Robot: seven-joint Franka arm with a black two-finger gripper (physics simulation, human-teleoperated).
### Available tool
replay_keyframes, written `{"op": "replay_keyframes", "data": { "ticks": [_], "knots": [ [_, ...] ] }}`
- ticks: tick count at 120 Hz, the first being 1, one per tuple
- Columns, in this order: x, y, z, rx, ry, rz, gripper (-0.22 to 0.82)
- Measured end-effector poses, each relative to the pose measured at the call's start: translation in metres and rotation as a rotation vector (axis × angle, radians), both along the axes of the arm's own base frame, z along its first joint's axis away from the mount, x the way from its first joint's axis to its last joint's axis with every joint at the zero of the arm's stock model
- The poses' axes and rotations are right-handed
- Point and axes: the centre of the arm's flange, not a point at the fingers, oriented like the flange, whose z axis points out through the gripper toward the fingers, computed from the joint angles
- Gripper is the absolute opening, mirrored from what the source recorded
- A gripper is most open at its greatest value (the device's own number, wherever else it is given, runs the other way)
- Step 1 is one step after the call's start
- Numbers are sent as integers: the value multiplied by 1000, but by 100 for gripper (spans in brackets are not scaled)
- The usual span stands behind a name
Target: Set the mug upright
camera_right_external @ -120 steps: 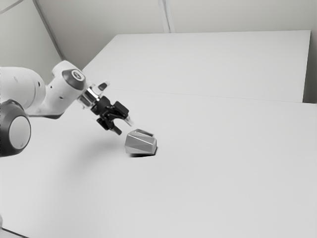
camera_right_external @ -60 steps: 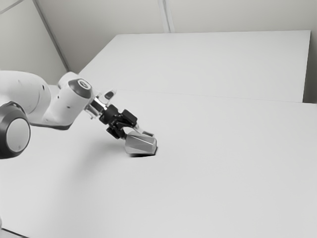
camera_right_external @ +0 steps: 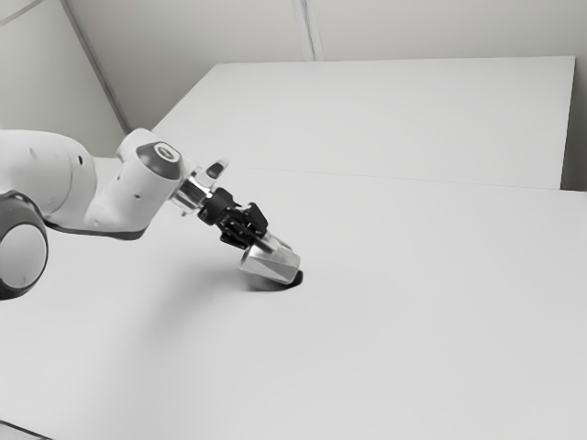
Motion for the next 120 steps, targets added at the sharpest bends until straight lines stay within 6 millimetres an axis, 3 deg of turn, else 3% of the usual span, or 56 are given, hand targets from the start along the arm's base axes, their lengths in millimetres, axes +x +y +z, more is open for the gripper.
{"op": "replay_keyframes", "data": {
  "ticks": [18, 43, 57, 72, 81, 101, 120],
  "knots": [
    [2, -1, 1, 3, -3, 5, -11],
    [2, -1, 5, 7, -5, 7, -15],
    [1, -6, 27, 33, -36, -15, -16],
    [-10, -14, 68, 172, -90, -113, -17],
    [-17, -19, 82, 284, -101, -186, -17],
    [-26, -47, 95, 525, -114, -350, -18],
    [-30, -65, 89, 706, -97, -439, -18]
  ]
}}
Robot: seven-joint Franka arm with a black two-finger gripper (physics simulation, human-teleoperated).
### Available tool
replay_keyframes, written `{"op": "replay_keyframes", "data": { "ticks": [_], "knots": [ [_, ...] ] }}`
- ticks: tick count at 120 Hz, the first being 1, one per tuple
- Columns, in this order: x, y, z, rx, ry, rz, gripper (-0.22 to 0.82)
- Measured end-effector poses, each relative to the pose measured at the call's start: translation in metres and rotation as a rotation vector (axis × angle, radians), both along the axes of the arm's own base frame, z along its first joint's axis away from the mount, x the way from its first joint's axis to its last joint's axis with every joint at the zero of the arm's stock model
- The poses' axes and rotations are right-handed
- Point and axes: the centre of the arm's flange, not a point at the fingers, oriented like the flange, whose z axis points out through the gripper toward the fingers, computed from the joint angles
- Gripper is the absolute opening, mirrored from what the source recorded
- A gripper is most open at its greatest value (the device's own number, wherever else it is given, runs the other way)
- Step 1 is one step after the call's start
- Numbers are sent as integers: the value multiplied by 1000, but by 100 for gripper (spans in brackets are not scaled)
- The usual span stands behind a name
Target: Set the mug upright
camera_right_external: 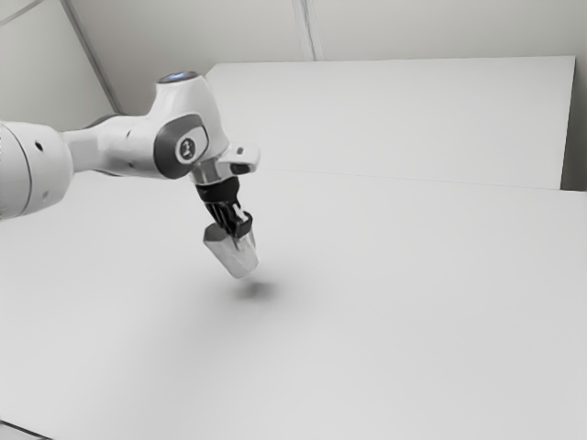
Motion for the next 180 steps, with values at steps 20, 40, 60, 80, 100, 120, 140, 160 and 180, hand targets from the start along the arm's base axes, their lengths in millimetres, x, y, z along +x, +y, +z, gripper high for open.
{"op": "replay_keyframes", "data": {
  "ticks": [20, 40, 60, 80, 100, 120, 140, 160, 180],
  "knots": [
    [1, -10, -8, 138, -8, -15, -18],
    [3, -8, -21, 188, -4, 38, -18],
    [6, -8, -37, 199, 9, 99, -18],
    [8, -8, -45, 176, 12, 169, -18],
    [10, -6, -55, 152, 26, 233, -18],
    [12, -7, -61, 145, 28, 268, -15],
    [12, -8, -60, 136, 25, 291, 9],
    [13, -8, -28, 113, -29, 308, 31],
    [44, 5, 53, 71, -155, 332, 46]
  ]
}}
